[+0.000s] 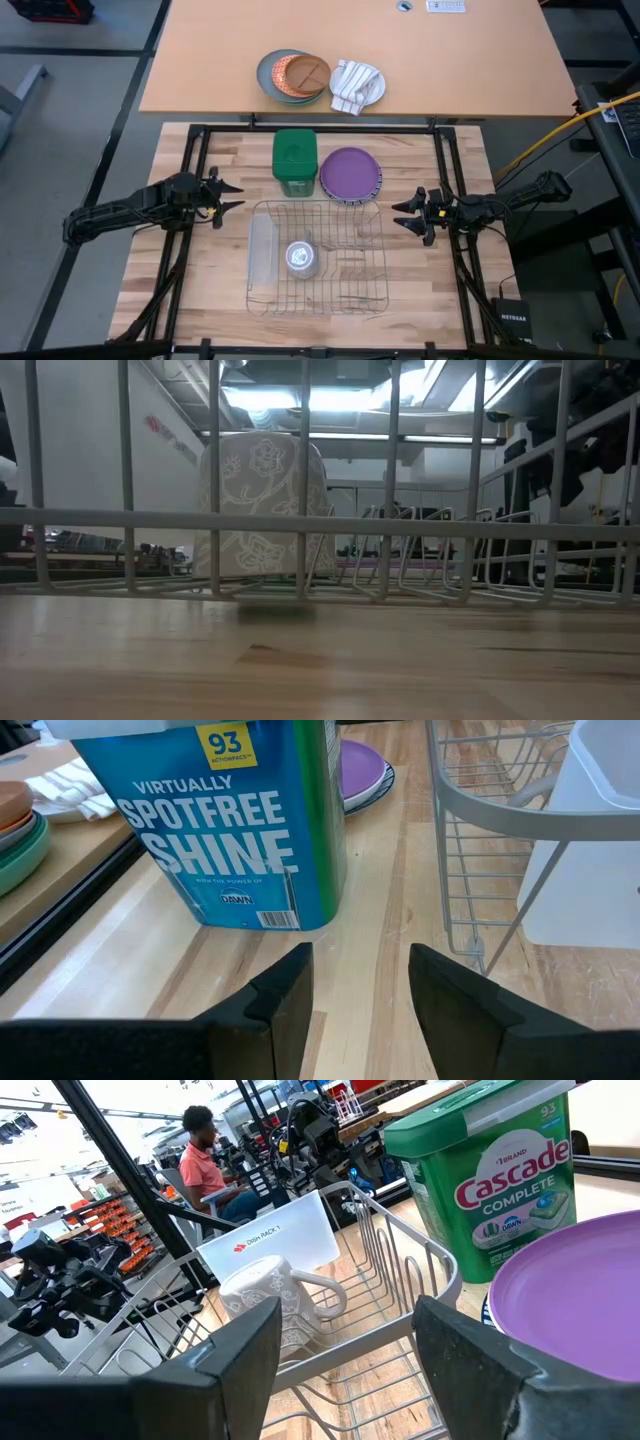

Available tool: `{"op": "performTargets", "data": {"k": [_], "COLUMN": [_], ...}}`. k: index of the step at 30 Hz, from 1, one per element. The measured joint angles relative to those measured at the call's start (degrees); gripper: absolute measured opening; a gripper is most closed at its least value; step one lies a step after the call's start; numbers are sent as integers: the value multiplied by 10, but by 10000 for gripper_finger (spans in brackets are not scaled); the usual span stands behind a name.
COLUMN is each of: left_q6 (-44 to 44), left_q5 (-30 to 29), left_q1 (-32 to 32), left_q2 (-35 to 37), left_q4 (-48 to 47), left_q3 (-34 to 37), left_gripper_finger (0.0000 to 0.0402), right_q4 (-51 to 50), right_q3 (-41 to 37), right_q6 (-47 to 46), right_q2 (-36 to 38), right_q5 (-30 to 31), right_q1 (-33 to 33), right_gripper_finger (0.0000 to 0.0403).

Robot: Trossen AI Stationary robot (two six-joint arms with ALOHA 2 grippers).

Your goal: Sort dishes

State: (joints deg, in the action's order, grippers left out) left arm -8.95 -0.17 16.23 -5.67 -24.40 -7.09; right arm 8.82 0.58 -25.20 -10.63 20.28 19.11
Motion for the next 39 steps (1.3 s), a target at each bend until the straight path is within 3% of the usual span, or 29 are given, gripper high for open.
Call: {"op": "performTargets", "data": {"k": [21, 33, 39], "left_q6": [0, 19, 181], "left_q5": [-3, -5, -7], "left_q1": [0, 0, 0], "left_q2": [0, 0, 0], "left_q4": [0, 10, 84], "left_q3": [0, 1, 3], "left_gripper_finger": [155, 155, 155], "right_q4": [6, 49, 79], "right_q3": [0, 0, 0], "right_q6": [0, 1, 2], "right_q2": [0, 0, 0], "right_q5": [5, 185, 192], "right_q1": [0, 0, 0], "right_gripper_finger": [232, 232, 232]}}
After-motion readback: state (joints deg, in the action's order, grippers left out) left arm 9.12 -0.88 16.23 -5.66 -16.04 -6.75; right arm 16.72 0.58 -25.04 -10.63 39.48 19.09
